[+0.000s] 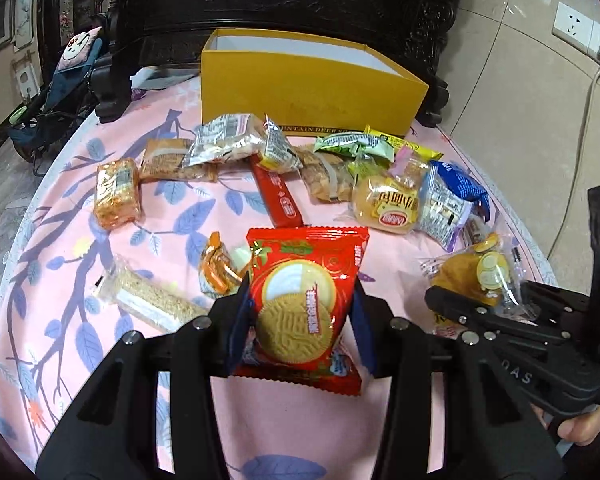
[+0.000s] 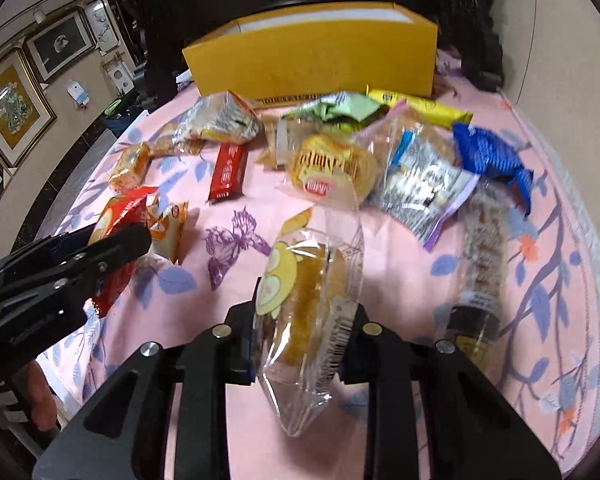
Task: Organize snacks
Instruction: 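Carry both packets over the yellow box and open both grippers to release them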
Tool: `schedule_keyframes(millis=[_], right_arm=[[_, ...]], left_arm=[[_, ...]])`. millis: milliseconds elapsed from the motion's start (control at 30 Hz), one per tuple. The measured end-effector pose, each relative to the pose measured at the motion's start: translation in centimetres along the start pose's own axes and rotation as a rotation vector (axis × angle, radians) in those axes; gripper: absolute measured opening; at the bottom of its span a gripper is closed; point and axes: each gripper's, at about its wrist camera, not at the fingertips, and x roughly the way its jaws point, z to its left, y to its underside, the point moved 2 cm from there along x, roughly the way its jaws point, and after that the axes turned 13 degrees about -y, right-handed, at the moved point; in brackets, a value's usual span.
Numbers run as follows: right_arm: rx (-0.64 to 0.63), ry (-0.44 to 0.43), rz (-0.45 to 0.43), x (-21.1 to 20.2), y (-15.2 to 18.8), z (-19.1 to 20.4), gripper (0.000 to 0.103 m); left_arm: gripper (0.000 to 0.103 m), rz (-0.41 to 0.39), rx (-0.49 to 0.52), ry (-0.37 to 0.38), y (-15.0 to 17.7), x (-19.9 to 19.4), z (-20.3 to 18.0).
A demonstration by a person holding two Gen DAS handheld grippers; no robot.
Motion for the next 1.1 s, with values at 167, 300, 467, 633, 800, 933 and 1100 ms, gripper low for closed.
schedule_keyframes(millis=[167,300,467,633,800,933,1100], right_arm=[[-0.053,0.010,-0.022,-0.4,-4.3,0.4,0.029],[-0.070,0.018,-0.071,-1.2,-9.7,0.1,0.029],[-0.041,0.014,-0.107,-1.0,-17.8,-2.0,0.029],[-0.020,0.030,-0.109,0.9,-24.2,-4.7,0.029],[-0.001,0.028,-0.107,2.8,-27.6,-6.5,0.029],[0.010,0.025,-0.103,4.1,-29.3,-7.4,0.029],[0.034,0.054,-0.131,5.8,-31.4,-8.4,0.050]], left_arm=[[0.045,0.002,0.018,-0.018,-4.6,0.1,-1.4],[0.045,-0.040,0.031,-0.059,-9.8,0.1,-2.1],[0.045,-0.054,-0.002,-0.099,-18.2,1.9,-2.2],[0.045,-0.056,-0.030,-0.159,-24.7,5.1,-2.0],[0.045,-0.032,-0.043,-0.169,-27.0,7.9,-1.5],[0.045,-0.014,-0.053,-0.172,-28.1,10.2,-1.0],[0.066,0.025,-0.049,-0.186,-29.6,13.0,-0.9]])
